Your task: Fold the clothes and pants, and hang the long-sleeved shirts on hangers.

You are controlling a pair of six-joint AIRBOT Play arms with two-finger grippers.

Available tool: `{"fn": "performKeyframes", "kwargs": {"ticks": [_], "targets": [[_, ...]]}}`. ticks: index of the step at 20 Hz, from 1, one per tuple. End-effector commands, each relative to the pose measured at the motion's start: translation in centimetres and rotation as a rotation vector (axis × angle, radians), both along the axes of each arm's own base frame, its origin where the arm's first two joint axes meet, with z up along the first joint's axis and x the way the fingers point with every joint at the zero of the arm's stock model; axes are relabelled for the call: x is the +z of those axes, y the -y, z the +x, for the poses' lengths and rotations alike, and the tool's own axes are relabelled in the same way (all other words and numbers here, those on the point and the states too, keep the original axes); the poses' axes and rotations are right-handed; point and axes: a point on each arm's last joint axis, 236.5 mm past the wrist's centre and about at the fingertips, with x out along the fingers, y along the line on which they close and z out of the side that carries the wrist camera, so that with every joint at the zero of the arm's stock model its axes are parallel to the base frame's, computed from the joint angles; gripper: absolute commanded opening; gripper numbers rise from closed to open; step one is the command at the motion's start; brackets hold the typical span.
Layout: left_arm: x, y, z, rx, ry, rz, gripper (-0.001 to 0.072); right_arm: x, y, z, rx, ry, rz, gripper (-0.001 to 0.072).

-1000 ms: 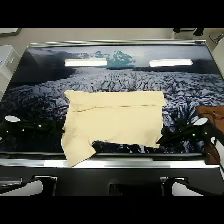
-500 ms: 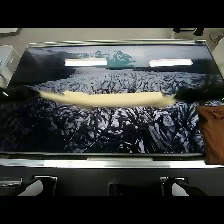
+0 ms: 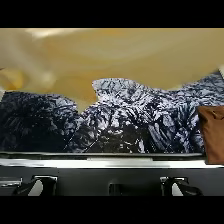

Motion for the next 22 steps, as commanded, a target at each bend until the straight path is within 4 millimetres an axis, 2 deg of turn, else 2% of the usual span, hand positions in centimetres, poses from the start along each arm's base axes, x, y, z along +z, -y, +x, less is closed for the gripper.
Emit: {"fn": "performKeyframes", "kwargs": {"ticks": [1,2,5,7,8,9,10,12,14,16,17,18,20,21,22], "targets": [[5.0,0.2,-7.7,0.091,0.234,-0.029,0.0018,3.4,0.4,-6.3,-0.077,0.146,0.022,0.0033],[4.9,0.0,-8.1,0.104,0.233,-0.040,0.0018,3.4,0.7,-6.8,-0.090,0.152,0.047,0.0033],[4.0,-0.1,-7.6,0.108,0.185,-0.045,0.0017,3.0,0.8,-6.8,-0.091,0.136,0.075,0.0033],[3.0,-1.1,-6.1,0.119,0.123,-0.094,0.0017,1.0,1.0,-5.5,-0.092,0.044,0.080,0.0033],[1.4,-1.8,-4.4,0.134,0.039,-0.105,0.0017,-1.3,1.3,-4.1,-0.093,-0.056,0.087,0.0033],[-1.8,-2.3,-1.7,0.128,-0.107,-0.101,0.0017,-4.5,1.7,-2.1,-0.092,-0.197,0.102,0.0033],[-6.2,-2.7,1.3,0.106,-0.304,-0.118,0.0017,-8.5,1.9,0.1,-0.083,-0.366,0.117,0.0033],[-16.1,-2.7,6.5,0.007,-0.694,-0.151,0.0017,-19.6,1.4,4.2,0.005,-0.807,0.130,0.0032],[-25.7,-2.6,10.8,-0.062,-0.973,-0.209,0.0016,-30.3,0.1,7.3,0.088,-1.172,0.174,0.0032],[-36.7,-2.1,13.1,-0.065,-1.213,-0.228,0.0016,-39.9,-1.2,10.4,0.095,-1.374,0.155,0.0032],[-41.3,-1.9,13.9,-0.050,-1.288,-0.247,0.0016,-44.3,-1.9,11.9,0.090,-1.432,0.137,0.0033],[-45.6,-1.9,14.9,-0.030,-1.338,-0.279,0.0016,-47.7,-2.3,13.1,0.070,-1.477,0.156,0.0033],[-51.4,-2.7,17.6,0.030,-1.369,-0.339,0.0017,-52.8,-2.8,16.3,0.012,-1.521,0.264,0.0033],[-53.4,-3.3,19.2,0.057,-1.372,-0.363,0.0017,-54.5,-2.7,18.4,-0.014,-1.491,0.309,0.0033],[-54.8,-3.9,21.2,0.082,-1.356,-0.394,0.0017,-55.5,-2.6,20.6,-0.026,-1.435,0.330,0.0033]]}}
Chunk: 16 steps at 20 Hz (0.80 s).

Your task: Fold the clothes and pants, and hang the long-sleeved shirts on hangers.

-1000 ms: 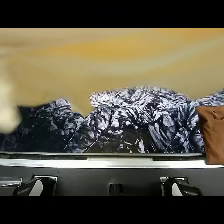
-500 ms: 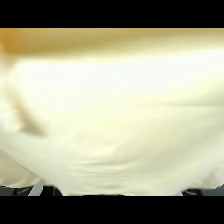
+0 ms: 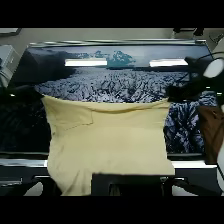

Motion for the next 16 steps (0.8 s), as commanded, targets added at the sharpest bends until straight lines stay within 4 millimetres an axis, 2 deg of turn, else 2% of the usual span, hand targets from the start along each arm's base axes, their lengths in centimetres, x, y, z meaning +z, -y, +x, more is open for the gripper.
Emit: {"fn": "performKeyframes", "kwargs": {"ticks": [1,5,7,9,10,12,14,16], "targets": [[-8.5,-1.4,4.9,0.119,-0.037,-0.017,0.0017,-6.7,-0.5,6.4,-0.125,0.067,0.029,0.0034],[-8.3,-2.1,11.2,0.196,0.085,-0.040,0.0018,-4.3,0.8,13.8,-0.267,0.376,0.059,0.0035],[-7.9,-2.0,13.4,0.214,0.155,-0.019,0.0019,-4.4,1.3,15.7,-0.292,0.450,0.064,0.0035],[-8.2,-1.4,14.8,0.232,0.204,-0.004,0.0020,-6.4,1.3,16.1,-0.321,0.424,0.072,0.0035],[-8.7,-1.0,15.3,0.234,0.213,0.001,0.0020,-7.8,1.3,16.1,-0.333,0.398,0.075,0.0035],[-10.1,-0.1,15.9,0.229,0.211,0.008,0.0020,-9.3,1.4,16.3,-0.345,0.380,0.075,0.0034],[-11.1,0.9,16.4,0.232,0.215,0.005,0.0019,-9.2,1.9,17.0,-0.353,0.414,0.069,0.0034],[-11.0,1.6,17.1,0.243,0.246,0.003,0.0020,-8.7,3.2,17.5,-0.422,0.438,0.089,0.0034]]}}
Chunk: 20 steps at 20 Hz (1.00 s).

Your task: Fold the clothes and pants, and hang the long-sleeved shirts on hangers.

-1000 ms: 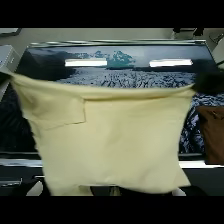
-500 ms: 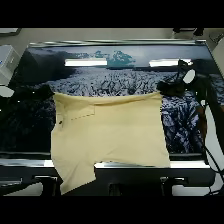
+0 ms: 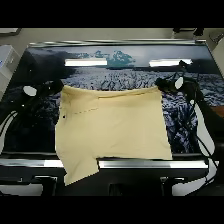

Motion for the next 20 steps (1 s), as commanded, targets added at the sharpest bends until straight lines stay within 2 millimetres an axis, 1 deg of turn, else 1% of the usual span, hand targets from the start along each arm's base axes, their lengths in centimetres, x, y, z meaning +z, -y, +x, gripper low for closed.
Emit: {"fn": "performKeyframes", "kwargs": {"ticks": [1,2,4,5,7,8,9,10,11,13,14,15,16,17,18,20], "targets": [[-0.1,1.1,1.6,0.028,0.064,0.010,0.0020,0.0,1.8,1.0,-0.093,0.038,0.037,0.0034],[-0.1,1.5,1.6,0.023,0.068,0.011,0.0020,-0.1,2.0,0.9,-0.099,0.029,0.039,0.0034],[-1.0,2.6,1.3,0.001,0.042,0.005,0.0020,-0.7,2.1,0.2,-0.089,-0.006,0.025,0.0034],[-0.9,2.5,1.2,0.009,0.036,-0.008,0.0020,-0.9,1.9,-0.2,-0.087,-0.028,0.033,0.0034],[0.7,1.4,1.0,0.029,0.047,-0.026,0.0020,-0.3,1.8,-1.2,-0.053,-0.078,0.010,0.0035],[1.6,0.7,0.3,0.024,0.035,-0.034,0.0020,0.3,1.7,-2.1,-0.020,-0.109,-0.012,0.0035],[2.0,0.4,-0.8,0.004,-0.006,-0.050,0.0020,1.0,1.6,-3.4,0.023,-0.150,-0.037,0.0035],[1.9,0.2,-2.8,-0.036,-0.082,-0.066,0.0020,1.3,1.6,-5.1,0.055,-0.209,-0.059,0.0036],[1.1,0.2,-5.2,-0.091,-0.183,-0.075,0.0020,1.3,1.8,-7.4,0.085,-0.294,-0.082,0.0036],[-1.5,0.8,-12.1,-0.230,-0.465,-0.099,0.0020,0.4,2.3,-12.4,0.149,-0.499,-0.121,0.0036],[-2.6,0.9,-15.1,-0.281,-0.579,-0.099,0.0020,-0.3,2.4,-14.8,0.188,-0.598,-0.131,0.0035],[-3.5,1.1,-17.5,-0.317,-0.668,-0.099,0.0020,-0.9,2.3,-16.5,0.220,-0.662,-0.132,0.0036],[-4.4,1.5,-19.4,-0.345,-0.730,-0.108,0.0020,-1.5,2.2,-17.9,0.240,-0.716,-0.128,0.0036],[-5.1,1.8,-20.3,-0.354,-0.760,-0.115,0.0020,-2.1,2.2,-18.8,0.247,-0.750,-0.123,0.0036],[-5.7,2.0,-21.1,-0.357,-0.783,-0.120,0.0020,-2.6,2.1,-19.4,0.249,-0.771,-0.119,0.0036],[-6.3,2.2,-22.0,-0.361,-0.811,-0.128,0.0020,-3.4,2.2,-20.2,0.251,-0.797,-0.121,0.0036]]}}
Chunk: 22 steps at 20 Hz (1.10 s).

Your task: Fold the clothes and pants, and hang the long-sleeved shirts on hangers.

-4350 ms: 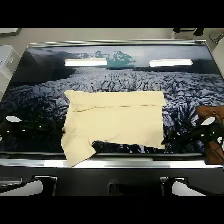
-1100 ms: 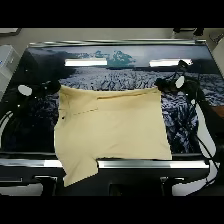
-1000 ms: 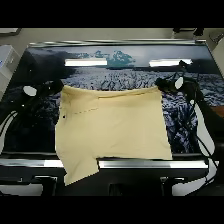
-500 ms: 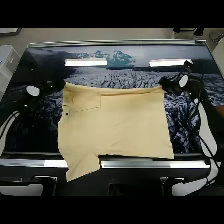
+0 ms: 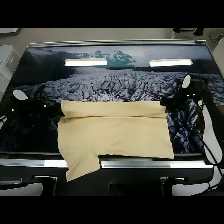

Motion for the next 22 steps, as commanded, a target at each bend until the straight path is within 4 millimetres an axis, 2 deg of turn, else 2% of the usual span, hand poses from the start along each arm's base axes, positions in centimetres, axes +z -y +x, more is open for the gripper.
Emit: {"fn": "performKeyframes", "kwargs": {"ticks": [1,5,8,12,17,18,20,21,22], "targets": [[-0.9,0.5,-4.2,-0.061,-0.144,-0.023,0.0019,-1.1,0.3,-3.3,0.030,-0.124,-0.009,0.0035],[-0.4,0.5,-4.7,-0.074,-0.154,-0.024,0.0020,-1.4,0.8,-2.4,0.061,-0.088,-0.030,0.0035],[-0.5,-1.2,-5.0,-0.103,-0.156,0.057,0.0019,-1.3,2.3,-2.4,0.081,-0.088,-0.092,0.0035],[-1.4,-1.5,-5.4,-0.106,-0.180,0.068,0.0019,-1.4,1.6,-2.5,0.074,-0.094,-0.062,0.0035],[-1.7,-1.6,-4.8,-0.089,-0.167,0.074,0.0021,-1.2,0.9,-3.4,0.058,-0.129,-0.032,0.0036],[-1.7,-1.6,-4.8,-0.090,-0.167,0.074,0.0026,-1.2,0.8,-3.6,0.054,-0.140,-0.030,0.0076],[-1.7,-1.7,-4.9,-0.092,-0.170,0.077,0.0142,-1.1,1.3,-4.2,0.058,-0.167,-0.048,0.0240],[-1.9,-2.1,-5.2,-0.101,-0.180,0.095,0.0219,-0.9,1.9,-4.7,0.060,-0.184,-0.068,0.0285],[-2.0,-2.7,-5.8,-0.115,-0.203,0.118,0.0406,-0.6,2.4,-5.0,0.051,-0.190,-0.066,0.0430]]}}
